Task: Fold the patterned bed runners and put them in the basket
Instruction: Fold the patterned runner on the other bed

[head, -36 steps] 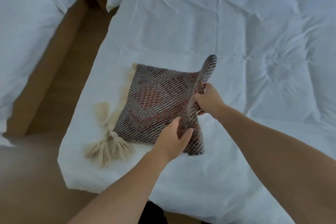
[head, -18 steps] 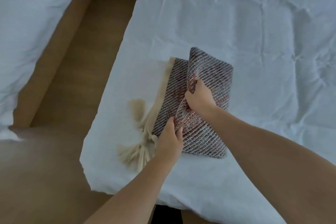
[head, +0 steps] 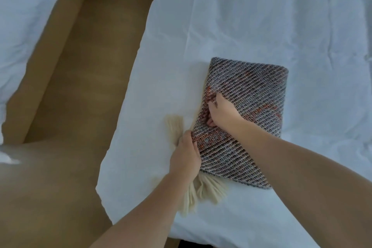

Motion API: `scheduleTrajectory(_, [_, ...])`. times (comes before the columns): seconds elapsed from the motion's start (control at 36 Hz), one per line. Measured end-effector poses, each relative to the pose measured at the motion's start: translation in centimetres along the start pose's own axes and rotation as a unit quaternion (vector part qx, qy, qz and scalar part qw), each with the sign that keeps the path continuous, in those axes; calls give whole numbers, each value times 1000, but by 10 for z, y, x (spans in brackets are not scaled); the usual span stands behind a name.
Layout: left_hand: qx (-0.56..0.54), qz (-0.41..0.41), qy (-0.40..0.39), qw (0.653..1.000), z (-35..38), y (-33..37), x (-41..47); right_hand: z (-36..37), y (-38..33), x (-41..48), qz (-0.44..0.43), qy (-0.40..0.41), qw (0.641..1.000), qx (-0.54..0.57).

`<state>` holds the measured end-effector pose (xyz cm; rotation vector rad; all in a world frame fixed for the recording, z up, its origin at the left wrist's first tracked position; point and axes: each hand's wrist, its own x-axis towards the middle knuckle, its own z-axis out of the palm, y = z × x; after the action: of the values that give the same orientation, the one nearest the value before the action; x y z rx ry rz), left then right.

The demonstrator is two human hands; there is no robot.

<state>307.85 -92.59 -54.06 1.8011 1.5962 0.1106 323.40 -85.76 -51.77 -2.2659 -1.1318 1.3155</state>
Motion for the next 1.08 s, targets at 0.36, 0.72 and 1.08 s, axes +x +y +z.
scheduleTrajectory(0.36, [211,254,16,944,-12,88,144,-62,40,32,-144,170,925,-308])
scheduleTrajectory(0.72, [249,269,-7,930,44,63,225,-57,96,104,-105,197,912,-343])
scheduleTrajectory(1.08, [276,211,29,937,33,96,183,-83,112,65,58,212,936,-274])
